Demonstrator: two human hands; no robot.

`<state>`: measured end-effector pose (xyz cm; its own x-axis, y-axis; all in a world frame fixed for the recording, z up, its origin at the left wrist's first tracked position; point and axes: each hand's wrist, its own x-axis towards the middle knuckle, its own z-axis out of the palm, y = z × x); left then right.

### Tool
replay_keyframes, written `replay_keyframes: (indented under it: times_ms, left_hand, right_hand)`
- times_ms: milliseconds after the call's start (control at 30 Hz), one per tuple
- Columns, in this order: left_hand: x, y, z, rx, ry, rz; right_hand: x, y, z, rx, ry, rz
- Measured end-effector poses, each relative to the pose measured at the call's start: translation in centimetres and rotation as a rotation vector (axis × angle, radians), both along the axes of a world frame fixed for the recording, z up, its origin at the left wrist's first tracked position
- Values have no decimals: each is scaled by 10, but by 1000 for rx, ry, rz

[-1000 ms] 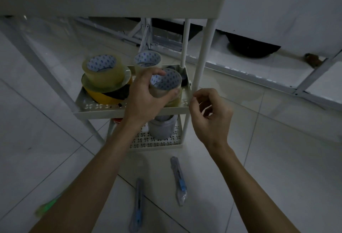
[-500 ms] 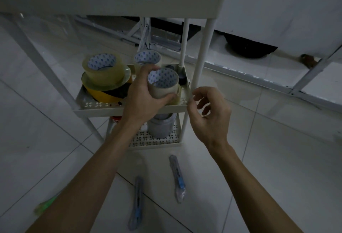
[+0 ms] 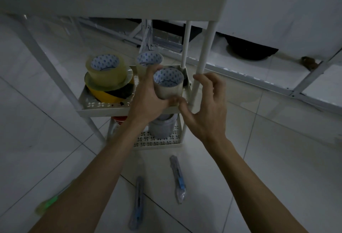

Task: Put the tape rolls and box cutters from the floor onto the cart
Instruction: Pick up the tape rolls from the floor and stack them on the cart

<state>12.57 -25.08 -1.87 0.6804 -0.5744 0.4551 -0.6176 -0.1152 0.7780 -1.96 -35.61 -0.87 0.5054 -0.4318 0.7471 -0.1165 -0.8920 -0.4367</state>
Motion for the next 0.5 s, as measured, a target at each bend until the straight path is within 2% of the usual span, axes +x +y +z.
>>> replay_keyframes:
  times_ms: [500]
  left_hand:
    - [3, 5, -3, -55, -48, 3]
  right_hand:
    - [-7, 3, -5, 24, 47, 64]
